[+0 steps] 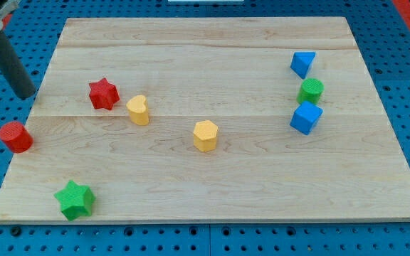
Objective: Push the green star towards the blue cube
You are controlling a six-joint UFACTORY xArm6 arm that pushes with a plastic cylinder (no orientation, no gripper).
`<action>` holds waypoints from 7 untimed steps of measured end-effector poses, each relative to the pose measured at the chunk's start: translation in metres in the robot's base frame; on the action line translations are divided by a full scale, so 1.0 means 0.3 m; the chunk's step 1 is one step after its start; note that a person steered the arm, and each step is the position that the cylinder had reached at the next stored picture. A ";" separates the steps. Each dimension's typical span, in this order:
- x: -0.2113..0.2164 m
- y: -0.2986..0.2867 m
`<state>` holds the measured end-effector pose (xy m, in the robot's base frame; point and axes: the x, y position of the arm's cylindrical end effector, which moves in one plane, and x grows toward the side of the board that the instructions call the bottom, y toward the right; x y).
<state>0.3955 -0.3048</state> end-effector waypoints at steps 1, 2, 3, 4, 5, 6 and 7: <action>0.158 -0.001; 0.236 0.000; 0.305 0.003; 0.548 0.001; 0.654 0.027; 0.738 0.130; 0.733 0.284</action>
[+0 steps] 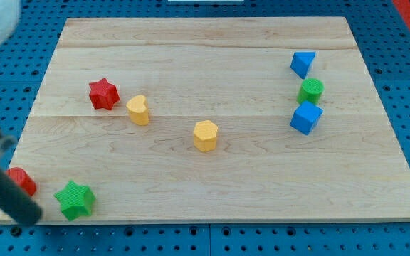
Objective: Push the green star towards the blue cube
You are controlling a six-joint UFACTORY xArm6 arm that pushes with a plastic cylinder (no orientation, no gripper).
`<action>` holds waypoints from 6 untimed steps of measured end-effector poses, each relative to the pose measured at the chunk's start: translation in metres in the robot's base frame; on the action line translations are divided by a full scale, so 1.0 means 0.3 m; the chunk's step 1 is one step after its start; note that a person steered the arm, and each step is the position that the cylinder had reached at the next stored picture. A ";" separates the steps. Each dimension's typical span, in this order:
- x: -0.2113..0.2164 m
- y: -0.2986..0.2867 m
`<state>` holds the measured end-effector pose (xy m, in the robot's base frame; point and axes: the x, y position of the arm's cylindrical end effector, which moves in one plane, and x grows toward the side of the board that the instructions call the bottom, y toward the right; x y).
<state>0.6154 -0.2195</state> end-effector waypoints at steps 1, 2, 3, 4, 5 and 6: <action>-0.021 0.231; -0.079 0.255; -0.096 0.168; -0.160 0.207; -0.211 0.426; -0.218 0.740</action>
